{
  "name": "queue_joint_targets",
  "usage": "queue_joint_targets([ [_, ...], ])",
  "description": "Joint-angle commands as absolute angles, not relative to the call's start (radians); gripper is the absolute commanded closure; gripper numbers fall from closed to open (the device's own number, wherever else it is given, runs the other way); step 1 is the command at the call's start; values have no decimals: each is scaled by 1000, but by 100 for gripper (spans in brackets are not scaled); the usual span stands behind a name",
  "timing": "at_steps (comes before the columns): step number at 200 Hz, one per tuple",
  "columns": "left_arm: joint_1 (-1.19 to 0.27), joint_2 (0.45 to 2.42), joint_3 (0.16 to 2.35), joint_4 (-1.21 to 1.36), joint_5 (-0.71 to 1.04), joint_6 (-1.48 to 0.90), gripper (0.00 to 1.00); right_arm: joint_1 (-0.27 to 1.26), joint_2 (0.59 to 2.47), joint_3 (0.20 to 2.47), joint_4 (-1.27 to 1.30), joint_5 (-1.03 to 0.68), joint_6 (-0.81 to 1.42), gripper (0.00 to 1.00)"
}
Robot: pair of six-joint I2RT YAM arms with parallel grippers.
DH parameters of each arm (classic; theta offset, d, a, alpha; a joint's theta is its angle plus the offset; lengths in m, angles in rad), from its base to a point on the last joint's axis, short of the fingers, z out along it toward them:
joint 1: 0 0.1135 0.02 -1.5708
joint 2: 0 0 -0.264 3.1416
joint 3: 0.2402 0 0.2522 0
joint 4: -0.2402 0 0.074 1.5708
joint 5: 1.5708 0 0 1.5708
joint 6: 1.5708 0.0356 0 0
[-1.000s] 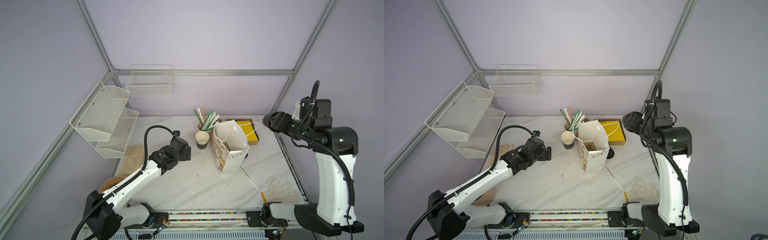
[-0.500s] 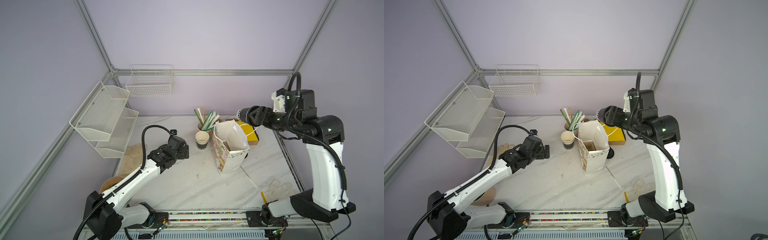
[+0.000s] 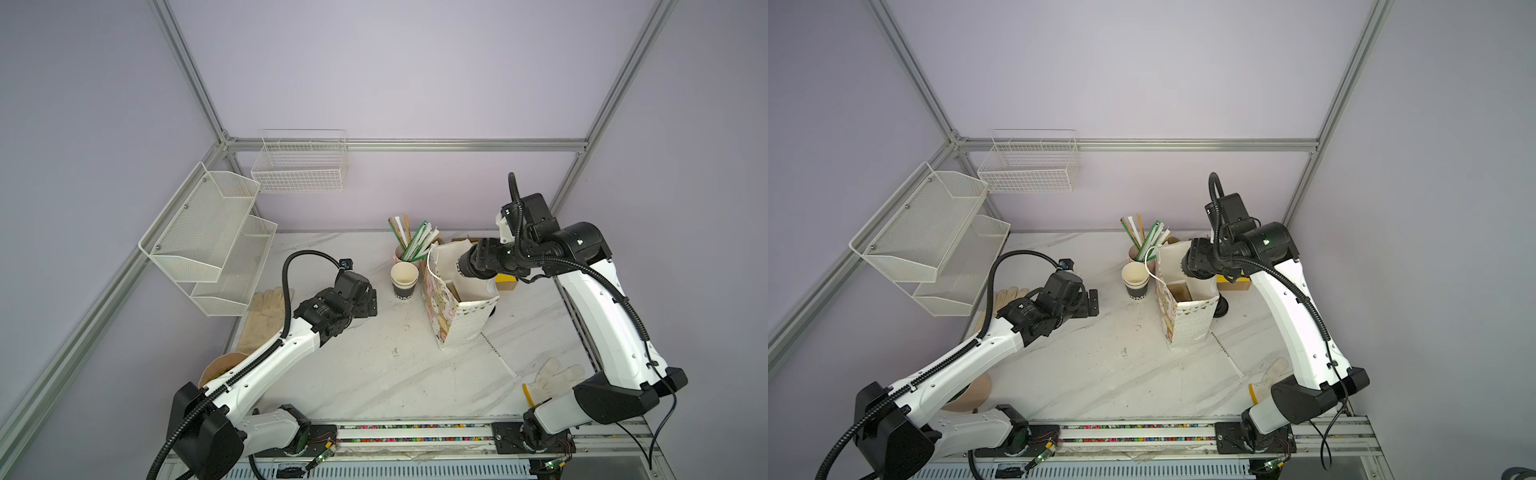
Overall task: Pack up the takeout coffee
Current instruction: 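Carry the cup over the bag opening with the right gripper, then lower the cup into the bag toward the pulp carrier slot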
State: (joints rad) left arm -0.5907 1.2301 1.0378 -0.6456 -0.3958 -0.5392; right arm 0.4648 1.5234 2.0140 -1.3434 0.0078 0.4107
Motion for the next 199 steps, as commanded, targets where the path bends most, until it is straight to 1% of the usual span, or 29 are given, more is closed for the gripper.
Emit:
queue_joint_targets([
  [1,-584,1218,1140,-618,-390,-549,0,490,1549,1997,-1373,21,391,32],
  [32,-585,1218,1138,-618,-391,-550,0,544,1599,1978,-1375,49,387,32],
  [120,-585,1210,1138,-626,-381,-553,0,579,1629,1880,-1373,60,378,32],
  [199,-586,1152,1138,-625,-370,-557,0,588,1649,1822,-1372,75,377,33],
])
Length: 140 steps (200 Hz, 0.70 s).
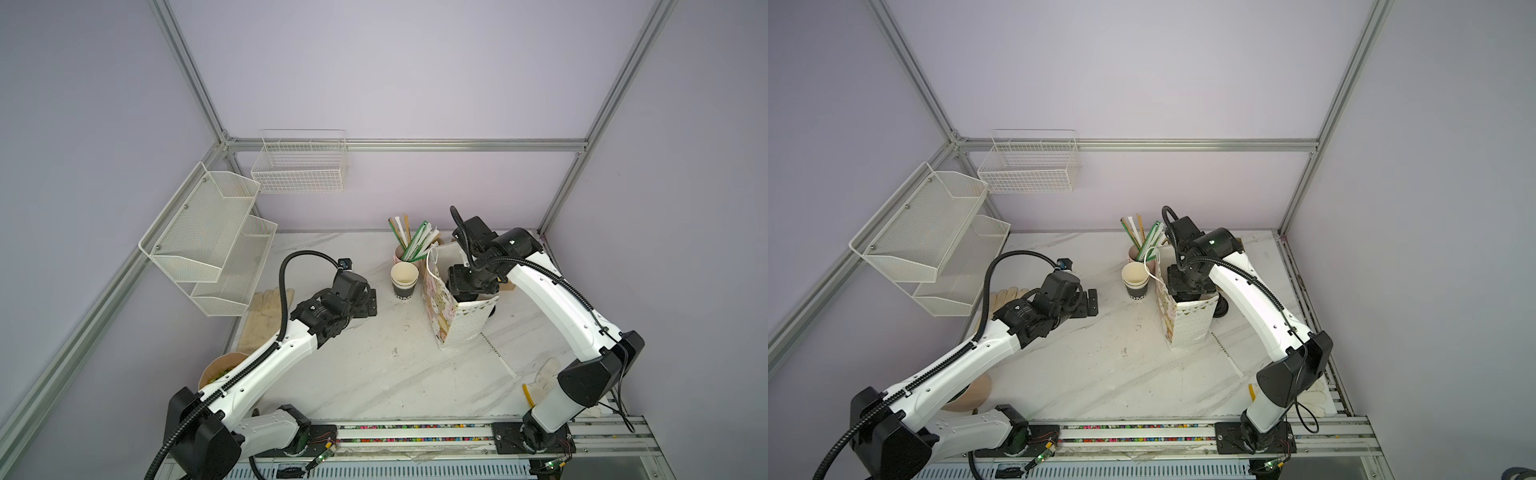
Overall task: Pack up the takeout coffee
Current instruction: 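Lower the cup into the bag toward the pulp carrier slot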
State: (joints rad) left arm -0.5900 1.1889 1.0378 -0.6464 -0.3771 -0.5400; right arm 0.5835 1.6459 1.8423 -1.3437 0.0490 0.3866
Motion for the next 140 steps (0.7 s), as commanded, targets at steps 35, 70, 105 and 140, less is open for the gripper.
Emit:
queue_joint_targets([
  [35,-586,1142,1137,-626,-355,-561,0,588,1644,1792,-1371,77,378,33],
  [70,-587,1134,1137,-627,-342,-564,0,588,1644,1760,-1372,58,378,34],
  [105,-586,1125,1140,-627,-327,-566,0,588,1646,1737,-1371,30,379,34],
  [140,-587,1096,1149,-632,-316,-561,0,588,1656,1714,-1369,11,382,34],
])
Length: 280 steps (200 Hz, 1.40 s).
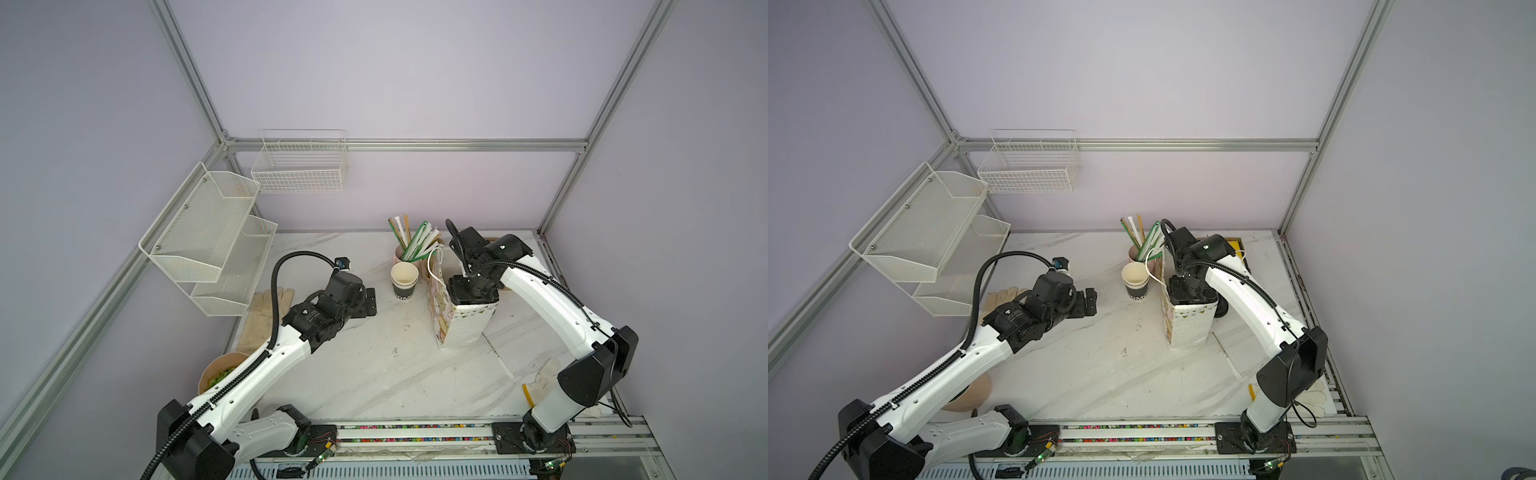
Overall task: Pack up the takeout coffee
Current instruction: 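Lower the cup into the bag toward the pulp carrier slot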
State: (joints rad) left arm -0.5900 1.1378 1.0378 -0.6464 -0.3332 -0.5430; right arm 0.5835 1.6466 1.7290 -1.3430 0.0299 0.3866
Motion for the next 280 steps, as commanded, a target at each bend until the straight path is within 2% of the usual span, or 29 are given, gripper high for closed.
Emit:
queue_joint_targets([
  [1,-586,1096,1147,-632,-316,-561,0,588,1656,1715,-1369,10,382,34],
  [133,-606,1088,1162,-643,-306,-540,0,559,1654,1666,-1372,3,388,34],
  [280,-606,1100,1160,-643,-304,-537,0,508,1705,1739,-1371,-34,392,36],
])
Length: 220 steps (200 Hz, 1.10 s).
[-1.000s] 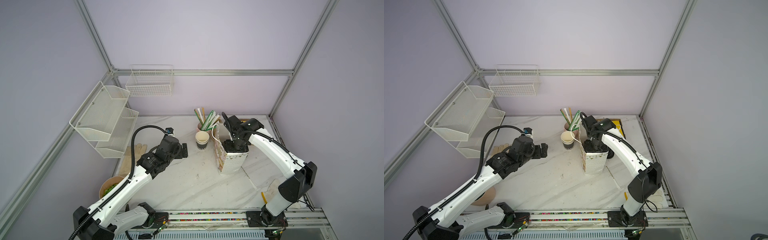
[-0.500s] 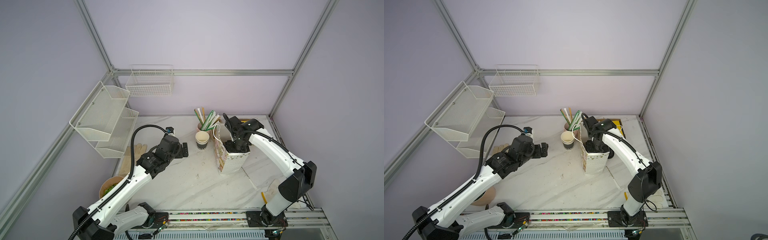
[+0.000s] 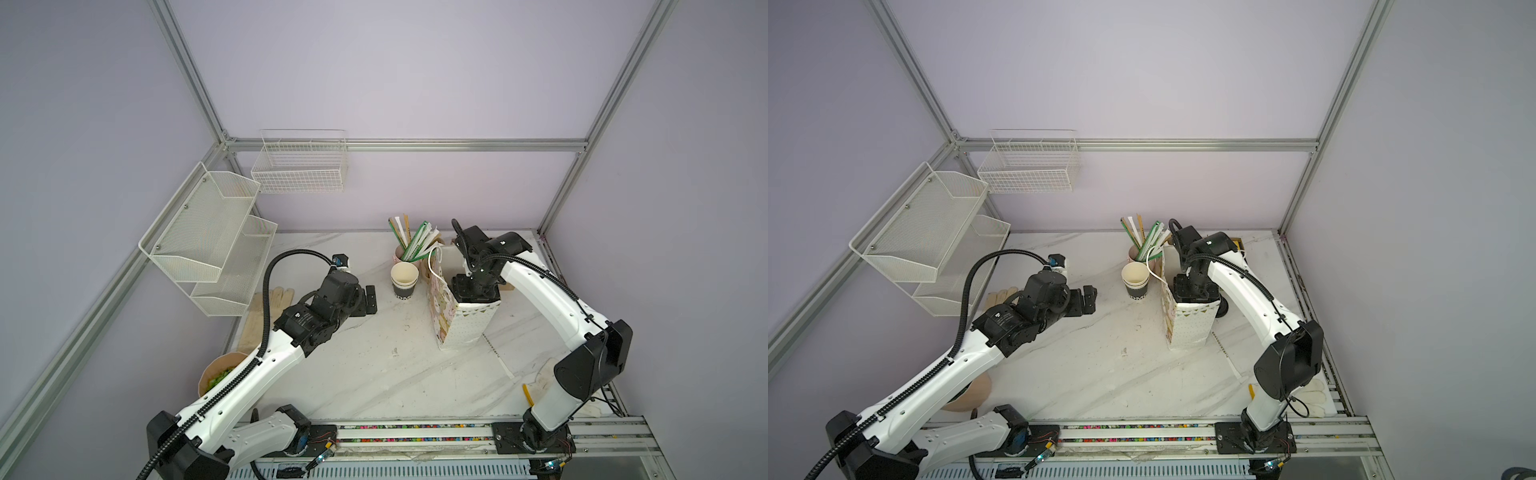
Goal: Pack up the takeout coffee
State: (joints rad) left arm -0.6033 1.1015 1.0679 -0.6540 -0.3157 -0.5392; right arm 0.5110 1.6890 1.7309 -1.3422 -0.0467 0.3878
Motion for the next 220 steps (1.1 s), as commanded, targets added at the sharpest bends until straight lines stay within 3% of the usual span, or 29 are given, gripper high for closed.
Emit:
queue_joint_targets([
  [1,-606,1101,1160,-644,-305,-536,0,508,1704,1738,-1371,-33,392,36],
  [220,-604,1101,1160,-644,-317,-533,0,525,1668,1636,-1370,-35,396,37],
])
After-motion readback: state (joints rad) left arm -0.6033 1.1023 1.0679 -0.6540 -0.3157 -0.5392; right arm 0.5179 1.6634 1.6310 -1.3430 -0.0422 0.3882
